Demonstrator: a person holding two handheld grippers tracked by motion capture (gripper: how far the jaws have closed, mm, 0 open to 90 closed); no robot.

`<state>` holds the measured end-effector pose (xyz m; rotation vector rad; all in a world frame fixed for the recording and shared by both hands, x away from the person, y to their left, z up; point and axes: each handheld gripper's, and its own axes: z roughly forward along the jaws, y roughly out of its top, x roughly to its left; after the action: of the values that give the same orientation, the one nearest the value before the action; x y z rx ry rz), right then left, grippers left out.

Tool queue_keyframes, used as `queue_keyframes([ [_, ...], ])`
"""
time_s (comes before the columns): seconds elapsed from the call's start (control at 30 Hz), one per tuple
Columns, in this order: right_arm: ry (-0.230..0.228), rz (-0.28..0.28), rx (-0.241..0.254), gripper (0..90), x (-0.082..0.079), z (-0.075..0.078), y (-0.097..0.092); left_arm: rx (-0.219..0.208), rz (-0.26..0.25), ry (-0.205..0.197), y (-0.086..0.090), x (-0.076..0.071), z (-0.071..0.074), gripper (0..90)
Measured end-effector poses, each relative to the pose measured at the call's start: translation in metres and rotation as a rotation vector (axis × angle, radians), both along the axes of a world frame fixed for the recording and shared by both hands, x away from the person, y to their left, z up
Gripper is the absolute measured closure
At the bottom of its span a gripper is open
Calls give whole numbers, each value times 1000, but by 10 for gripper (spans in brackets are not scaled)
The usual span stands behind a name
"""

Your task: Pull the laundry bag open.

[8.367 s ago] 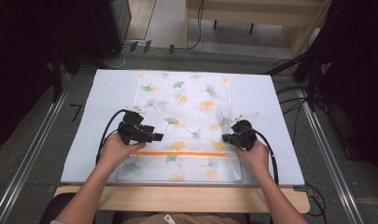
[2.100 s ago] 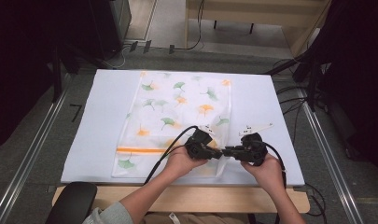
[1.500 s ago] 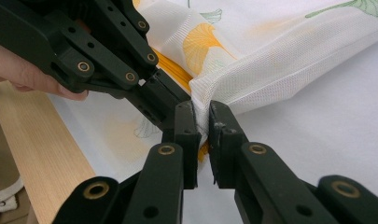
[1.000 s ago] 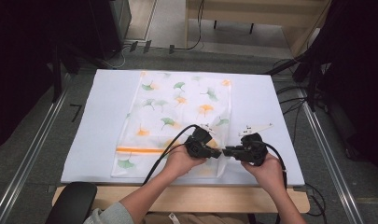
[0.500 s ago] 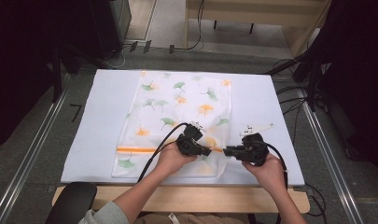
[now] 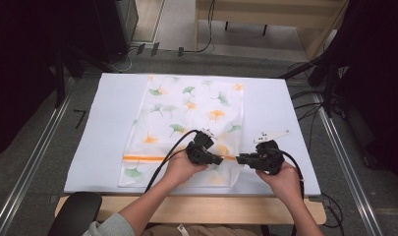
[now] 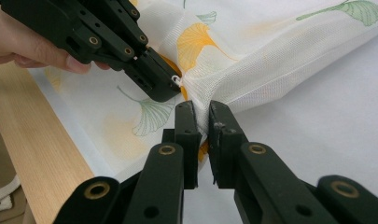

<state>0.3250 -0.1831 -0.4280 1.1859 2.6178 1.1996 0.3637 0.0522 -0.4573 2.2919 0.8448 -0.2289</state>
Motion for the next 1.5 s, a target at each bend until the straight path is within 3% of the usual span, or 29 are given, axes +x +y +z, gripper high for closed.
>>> queue_keyframes([
  [0.53, -7, 3, -2, 852, -1, 1, 0, 29, 18, -3, 9, 3, 0, 900],
  [0.67, -6, -3, 1, 851, -1, 1, -3, 37, 41, 20, 23, 5, 0, 900],
  [0.77, -7, -6, 4, 852, -1, 2, -4, 53, 45, 11, 30, 5, 2, 900],
  [0.87, -3, -9, 4, 852, -1, 1, -4, 44, 52, 15, 35, 7, 3, 900],
  [1.5, -4, -11, 4, 852, -1, 1, -6, 40, 51, 12, 34, 5, 4, 900],
])
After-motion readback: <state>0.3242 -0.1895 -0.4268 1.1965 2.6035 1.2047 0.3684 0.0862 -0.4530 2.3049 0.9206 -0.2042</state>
